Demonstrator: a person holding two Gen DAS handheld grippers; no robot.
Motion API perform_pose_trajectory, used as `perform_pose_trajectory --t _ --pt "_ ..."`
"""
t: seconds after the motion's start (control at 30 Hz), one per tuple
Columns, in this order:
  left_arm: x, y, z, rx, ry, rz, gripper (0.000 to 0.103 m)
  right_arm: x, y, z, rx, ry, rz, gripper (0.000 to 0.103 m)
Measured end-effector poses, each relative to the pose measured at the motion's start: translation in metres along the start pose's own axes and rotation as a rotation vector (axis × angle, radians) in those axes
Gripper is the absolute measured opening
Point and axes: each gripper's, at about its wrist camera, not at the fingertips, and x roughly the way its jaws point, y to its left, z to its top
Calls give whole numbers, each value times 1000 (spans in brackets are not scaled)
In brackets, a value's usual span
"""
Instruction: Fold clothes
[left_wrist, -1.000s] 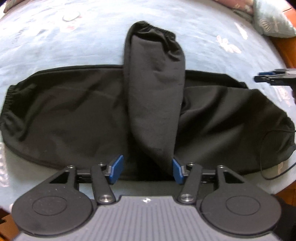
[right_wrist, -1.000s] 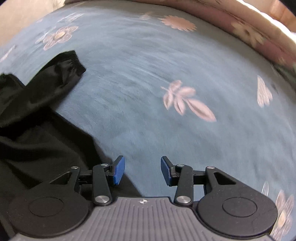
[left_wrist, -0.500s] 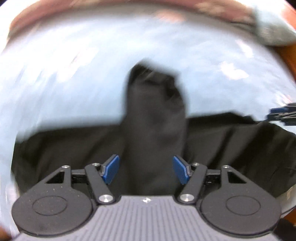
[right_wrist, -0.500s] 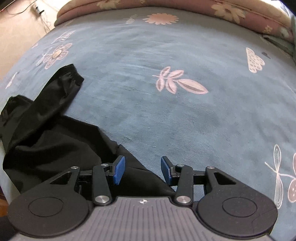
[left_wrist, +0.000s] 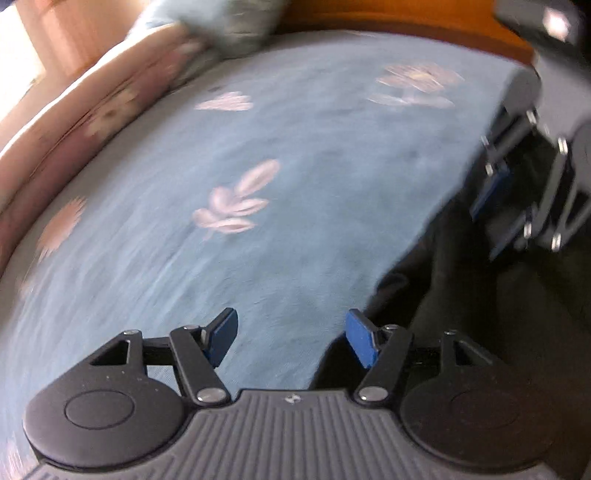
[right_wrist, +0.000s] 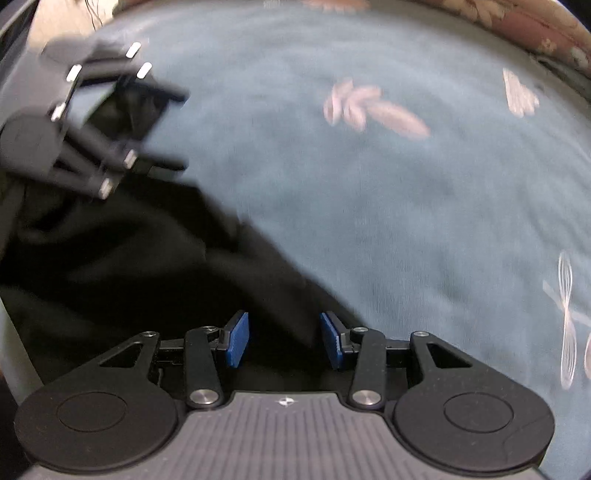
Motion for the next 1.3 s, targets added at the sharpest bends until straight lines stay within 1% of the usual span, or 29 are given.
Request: perform_pose_trajectory --t 0.03,0.13,0.2,0.27,0.33,0.37,0.4,0.47,0.5,0.57,0.6,0.63,0.67,0.7,0.73,0.77,0.83,0.87,0.9,0.97,1.03,1.07,1.1,1.13,1.3 --pt "4 -7 -2 66 -5 -5 66 0 0 -6 7 5 3 48" --pt "8 -28 -6 245 -36 13 66 -2 -6 -14 56 -1 42 49" --pt "14 -37 -4 348 -47 -9 65 -2 -10 -15 82 -9 56 49" --pt "15 -45 0 446 -88 -55 65 -3 -14 -15 106 -16 71 49" --pt "15 -52 6 505 -129 -116 66 -4 -18 -14 122 -21 80 49" --pt "18 -54 10 518 -143 -134 66 -5 -19 -14 127 -23 82 49" --pt "21 -54 13 524 -158 -140 69 -6 -21 -14 130 -26 83 49" --pt "28 -53 18 526 -185 -151 70 -9 -23 -15 141 -40 85 49" --pt "30 -46 22 473 -189 -154 70 -11 -25 -14 148 -50 87 49" --pt "36 -20 29 279 -153 -170 70 -17 -29 -14 165 -71 86 49" --pt "38 -7 32 179 -135 -182 72 -20 -32 -14 174 -80 89 49" --pt "40 8 31 62 -118 -208 76 -23 -35 -14 182 -87 96 49" --pt "42 21 30 -49 -98 -231 76 -26 -37 -15 189 -94 98 49" --pt "42 28 27 -130 -74 -244 75 -28 -38 -17 195 -100 97 49" --pt "40 33 25 -194 -52 -240 70 -29 -40 -18 199 -102 100 49" --pt "36 37 23 -243 -45 -232 69 -30 -41 -19 205 -103 103 49" --pt "26 52 19 -383 -53 -232 69 -34 -42 -22 220 -110 106 49" --pt "20 60 16 -470 -61 -257 69 -35 -42 -23 226 -112 109 49" --pt "17 67 16 -536 -74 -293 69 -37 -42 -23 229 -117 108 49" --pt "12 69 13 -597 -83 -369 69 -37 -43 -23 233 -123 113 49" --pt "18 61 13 -591 -51 -437 69 -37 -43 -24 236 -127 116 49" --pt "25 55 17 -574 -30 -455 67 -36 -43 -25 238 -126 119 49" --pt "32 50 18 -563 -4 -475 60 -36 -43 -25 239 -126 124 49" --pt "39 46 17 -560 21 -500 57 -37 -43 -25 239 -126 128 49" --pt "70 46 11 -658 79 -676 56 -37 -45 -28 247 -124 137 49"
